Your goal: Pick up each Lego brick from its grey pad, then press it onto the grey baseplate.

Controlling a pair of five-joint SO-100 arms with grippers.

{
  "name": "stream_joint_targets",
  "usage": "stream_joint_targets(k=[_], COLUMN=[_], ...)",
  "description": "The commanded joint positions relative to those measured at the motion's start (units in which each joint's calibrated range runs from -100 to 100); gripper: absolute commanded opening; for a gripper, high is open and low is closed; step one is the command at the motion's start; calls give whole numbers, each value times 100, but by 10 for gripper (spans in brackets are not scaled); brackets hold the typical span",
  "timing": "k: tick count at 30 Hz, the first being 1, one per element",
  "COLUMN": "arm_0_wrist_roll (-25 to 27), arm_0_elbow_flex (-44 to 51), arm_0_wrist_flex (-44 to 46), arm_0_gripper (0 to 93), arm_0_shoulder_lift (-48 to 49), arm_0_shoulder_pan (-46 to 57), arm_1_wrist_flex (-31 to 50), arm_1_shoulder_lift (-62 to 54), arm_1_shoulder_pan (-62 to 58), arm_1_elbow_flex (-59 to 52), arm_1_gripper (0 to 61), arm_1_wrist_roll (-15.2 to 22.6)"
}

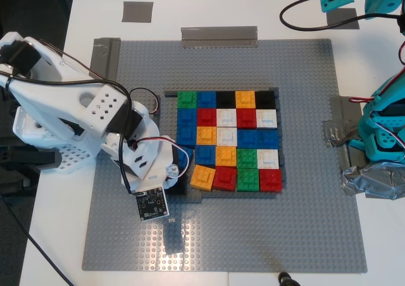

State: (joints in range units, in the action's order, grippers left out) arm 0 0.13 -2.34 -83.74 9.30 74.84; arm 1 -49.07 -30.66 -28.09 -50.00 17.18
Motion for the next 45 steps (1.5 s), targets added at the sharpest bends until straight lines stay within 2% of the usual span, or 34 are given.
stream_joint_targets(k=[1,17,25,30,38,45], arm_0_wrist_roll=[-16,-16,-16,-16,-16,-16], arm_0_elbow_flex=[275,248,239,239,239,239], arm_0_wrist_flex=[-39,-39,-39,-39,-39,-39], arm_0_gripper=[0,0,0,0,0,0], arm_0_shoulder_lift=[263,263,263,263,263,263], arm_0_shoulder_pan=[-23,-23,-23,-23,-23,-23], arm_1_wrist_flex=[82,172,400,-23,-1594,-2310], arm_1_shoulder_lift=[-76,-119,-24,-102,-179,-402], arm_1_shoulder_pan=[216,499,586,731,1529,2022], arm_1_elbow_flex=[219,914,1266,1564,2540,2621], arm_1_gripper=[2,2,2,2,2,2], arm_1_wrist_roll=[-108,-733,-836,-816,-890,-870])
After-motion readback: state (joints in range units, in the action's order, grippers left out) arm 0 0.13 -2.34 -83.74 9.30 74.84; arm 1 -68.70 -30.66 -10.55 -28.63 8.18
